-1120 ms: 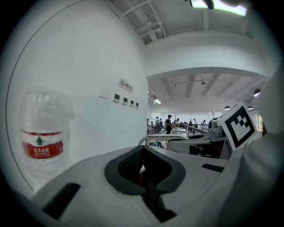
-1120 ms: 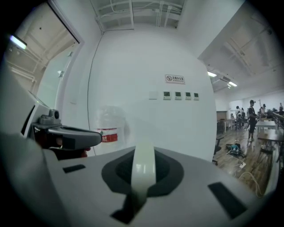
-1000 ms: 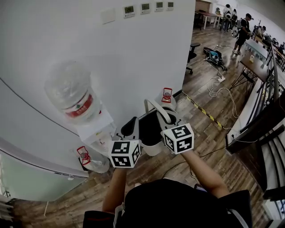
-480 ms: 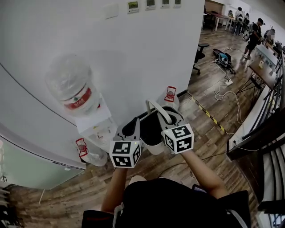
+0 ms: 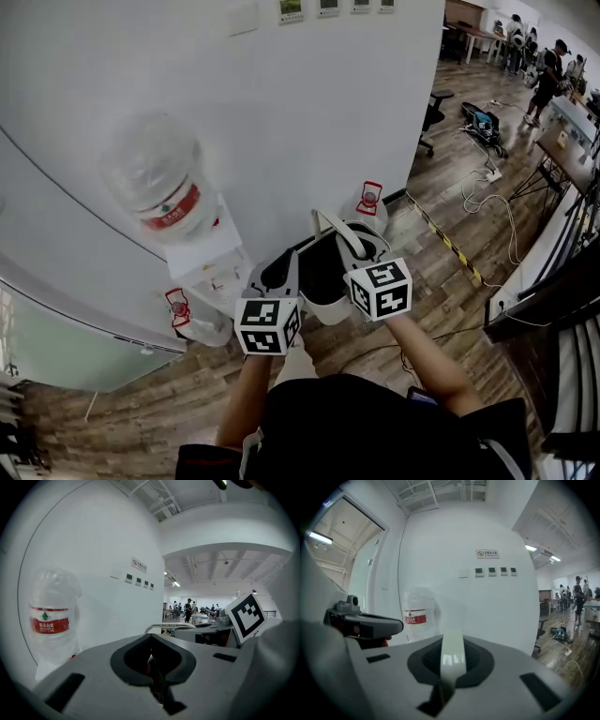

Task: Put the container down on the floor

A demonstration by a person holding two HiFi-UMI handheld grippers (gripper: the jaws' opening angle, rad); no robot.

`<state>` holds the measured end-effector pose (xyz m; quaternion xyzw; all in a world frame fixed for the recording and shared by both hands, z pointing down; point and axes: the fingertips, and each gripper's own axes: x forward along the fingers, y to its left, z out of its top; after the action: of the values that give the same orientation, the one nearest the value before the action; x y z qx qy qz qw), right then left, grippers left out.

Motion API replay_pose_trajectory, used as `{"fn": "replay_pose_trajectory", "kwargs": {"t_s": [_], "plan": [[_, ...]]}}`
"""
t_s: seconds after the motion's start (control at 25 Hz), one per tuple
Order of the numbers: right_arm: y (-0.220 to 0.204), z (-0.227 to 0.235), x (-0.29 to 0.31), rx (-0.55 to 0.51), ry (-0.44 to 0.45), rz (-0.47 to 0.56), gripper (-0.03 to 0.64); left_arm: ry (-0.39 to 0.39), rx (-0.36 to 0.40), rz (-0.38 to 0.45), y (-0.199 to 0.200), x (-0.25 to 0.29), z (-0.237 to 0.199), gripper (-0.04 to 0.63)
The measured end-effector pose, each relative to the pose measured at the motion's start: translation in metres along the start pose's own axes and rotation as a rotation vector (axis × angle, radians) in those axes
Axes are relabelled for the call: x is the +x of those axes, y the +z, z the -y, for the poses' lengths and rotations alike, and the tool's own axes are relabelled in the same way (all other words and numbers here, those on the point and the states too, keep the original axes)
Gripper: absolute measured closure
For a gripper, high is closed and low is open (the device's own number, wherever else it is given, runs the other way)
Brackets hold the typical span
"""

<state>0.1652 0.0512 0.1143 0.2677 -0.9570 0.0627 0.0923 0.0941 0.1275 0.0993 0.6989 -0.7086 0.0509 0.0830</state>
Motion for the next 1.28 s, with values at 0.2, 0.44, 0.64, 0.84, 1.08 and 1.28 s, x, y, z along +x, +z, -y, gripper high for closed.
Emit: {"fn": "replay_pose_trajectory", "kwargs": {"t_s": [0.2, 0.44, 0.64, 0.84, 1.08, 1.28], "plan": [[0.005, -0.003, 0.027, -0.015, 0.012, -0.010, 0.588, 0.016, -0.024, -0.003, 0.000, 0.015, -0.027, 0.583], [0.014, -0.003, 0.072, -0.023, 0.028, -0.028, 0.588, 0.026, -0.049, -0.001, 0.009, 0.043, -0.065, 0.583], [0.024, 0.001, 0.113, -0.012, 0.021, -0.040, 0.588, 0.022, -0.056, -0.007, 0.019, 0.067, -0.099, 0.583], [0.038, 0.005, 0.151, 0.003, -0.011, -0.036, 0.588, -0.001, -0.056, -0.020, 0.027, 0.089, -0.133, 0.583], [0.052, 0.009, 0.192, 0.021, -0.061, -0.039, 0.588, -0.032, -0.063, -0.034, 0.034, 0.110, -0.176, 0.583], [0.057, 0.006, 0.203, 0.030, -0.089, -0.045, 0.588, -0.060, -0.080, -0.040, 0.036, 0.114, -0.191, 0.583]]}}
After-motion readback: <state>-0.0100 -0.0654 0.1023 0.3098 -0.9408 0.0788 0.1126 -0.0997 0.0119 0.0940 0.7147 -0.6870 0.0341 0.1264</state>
